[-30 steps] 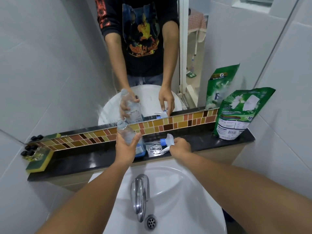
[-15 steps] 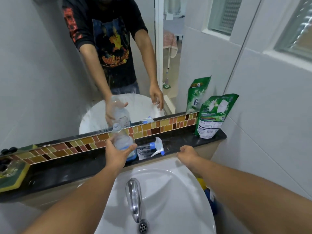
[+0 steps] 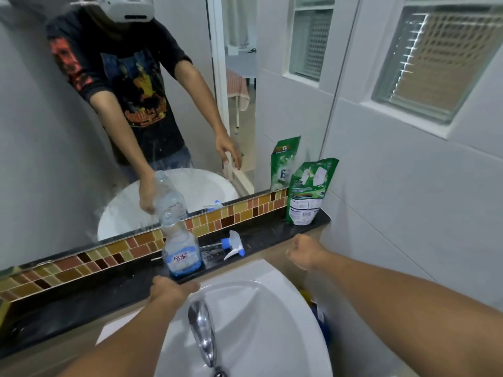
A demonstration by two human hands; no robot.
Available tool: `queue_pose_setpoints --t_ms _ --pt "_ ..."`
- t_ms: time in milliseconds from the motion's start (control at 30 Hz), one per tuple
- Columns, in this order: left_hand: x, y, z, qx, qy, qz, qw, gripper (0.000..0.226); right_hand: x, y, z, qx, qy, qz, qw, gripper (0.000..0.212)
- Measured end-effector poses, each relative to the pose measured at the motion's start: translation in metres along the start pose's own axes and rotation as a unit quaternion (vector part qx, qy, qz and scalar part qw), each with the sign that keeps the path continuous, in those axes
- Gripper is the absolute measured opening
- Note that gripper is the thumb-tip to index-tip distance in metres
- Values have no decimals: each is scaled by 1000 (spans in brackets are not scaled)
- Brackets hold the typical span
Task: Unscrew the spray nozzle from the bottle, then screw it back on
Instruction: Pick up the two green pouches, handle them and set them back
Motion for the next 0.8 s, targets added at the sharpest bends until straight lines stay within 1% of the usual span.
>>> queue_pose_setpoints --t_ms 67,133,200,300,533,633,700,800 --pt "-5 10 14 21 -16 9 1000 75 5 8 -10 -14 -5 -5 1000 52" --pt "-11 25 29 46 -27 12 999 67 10 20 -23 -22 -1 2 1000 51" --pt "-17 43 44 76 -27 24 996 60 16 32 -35 -24 3 12 1000 48" --pt "-22 81 74 111 -32 66 991 54 29 52 -53 -19 7 16 1000 52" --pt "-33 157 151 95 -85 156 979 35 70 91 -83 36 6 30 999 62" --pt "-36 186 176 95 -95 180 974 29 90 96 -90 64 4 19 998 61" --pt "-38 205 191 101 -91 198 971 31 102 96 -92 91 6 11 996 63" --pt "-39 236 216 101 -94 213 967 47 120 93 -95 124 12 -2 992 66"
Point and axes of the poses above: each hand's wrist, its own x-axis towards the middle knuckle, its own z-axis out of the palm, y = z × x, the point moved 8 cm from there along x, towards the middle knuckle, and after that the axes turned 2 degrees about -x, right-handed, at the moved point
